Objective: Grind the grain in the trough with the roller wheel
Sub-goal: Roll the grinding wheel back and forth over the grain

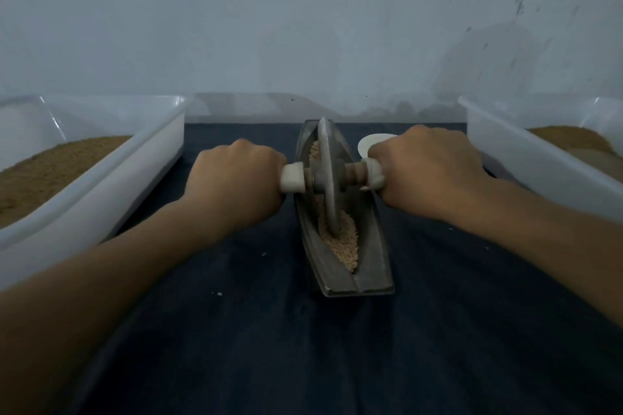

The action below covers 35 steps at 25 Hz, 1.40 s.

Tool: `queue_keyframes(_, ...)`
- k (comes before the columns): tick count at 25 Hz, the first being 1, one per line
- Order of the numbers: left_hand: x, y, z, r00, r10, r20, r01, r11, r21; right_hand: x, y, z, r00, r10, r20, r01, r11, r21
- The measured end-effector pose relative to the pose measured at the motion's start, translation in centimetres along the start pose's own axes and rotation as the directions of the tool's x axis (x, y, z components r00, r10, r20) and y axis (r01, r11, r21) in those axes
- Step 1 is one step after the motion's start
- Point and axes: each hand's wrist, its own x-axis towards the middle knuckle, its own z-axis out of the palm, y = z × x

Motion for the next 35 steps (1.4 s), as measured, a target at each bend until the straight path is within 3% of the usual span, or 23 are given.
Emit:
queue_keyframes(3,4.2,0.5,0.7,0.991,-0.065,0.119,0.062,0.998,0.029,3.5,-0.4,1.1,0.970,0.126,0.210,-0.158,0.977,0.144)
queue_keyframes(5,7.0,0.3,0.4,0.964,-0.099,0.247,0.100,0.995,0.009,5.5,-0.8,1.6,0.948,0.182,0.260,-0.228,0.961,0.157)
queue_keyframes(7,6.9,0.4,0.0,0.960,-0.085,0.266,0.085,0.996,0.011,5.3,-0.6,1.5,0.943,0.169,0.285,-0.218,0.964,0.153)
queue_keyframes(8,5.8,0.3,-0.2,0.974,-0.062,0.218,0.061,0.998,0.015,4.2,-0.3,1.3,0.956,0.137,0.260,-0.179,0.974,0.142)
queue_keyframes(11,0.8,0.5,-0.7,1.000,0.002,0.025,-0.003,1.000,0.031,-0.2,0.0,0.9,0.999,0.027,-0.038,-0.025,0.999,0.044)
queue_keyframes(13,0.5,0.4,-0.8,1.000,0.002,-0.013,-0.001,0.998,0.067,-0.2,0.3,1.0,0.996,0.027,-0.086,-0.025,0.999,0.025)
queue_keyframes(18,6.6,1.3,-0.4,0.983,-0.098,0.158,0.084,0.992,0.089,4.9,-0.6,2.5,0.943,0.216,0.252,-0.268,0.943,0.195)
queue_keyframes(20,6.7,1.8,-1.0,0.988,-0.063,0.141,0.046,0.991,0.122,4.2,-0.5,2.3,0.924,0.230,0.305,-0.308,0.921,0.238)
queue_keyframes(21,5.6,1.8,-1.2,0.996,-0.032,0.083,0.021,0.991,0.134,2.9,-0.4,2.2,0.942,0.205,0.265,-0.267,0.937,0.225)
queue_keyframes(23,2.0,1.8,-1.6,0.999,0.022,-0.028,-0.018,0.992,0.122,0.0,-0.1,1.7,0.993,0.118,0.017,-0.119,0.981,0.152)
queue_keyframes(25,-0.1,1.3,-2.3,0.995,0.049,-0.092,-0.041,0.996,0.083,-1.4,0.1,0.6,0.985,0.062,-0.160,-0.052,0.996,0.069)
queue_keyframes(27,0.0,1.4,-1.7,0.999,0.022,-0.023,-0.020,0.995,0.096,-1.1,-0.2,0.8,0.992,0.078,-0.097,-0.074,0.996,0.048)
queue_keyframes(29,2.1,1.8,-1.0,0.998,-0.043,0.048,0.037,0.991,0.131,1.5,-0.7,1.2,0.985,0.143,0.095,-0.153,0.982,0.110)
queue_keyframes(32,5.6,2.4,-1.6,0.990,-0.073,0.118,0.055,0.987,0.154,4.0,-0.8,1.4,0.904,0.240,0.354,-0.333,0.913,0.233)
queue_keyframes(34,4.7,2.3,-1.9,0.995,-0.033,0.090,0.019,0.988,0.152,2.5,-0.7,1.2,0.930,0.216,0.297,-0.283,0.937,0.204)
queue_keyframes(35,3.2,2.1,-2.0,0.999,-0.009,0.039,0.004,0.992,0.129,1.0,-0.6,1.0,0.970,0.174,0.168,-0.203,0.963,0.178)
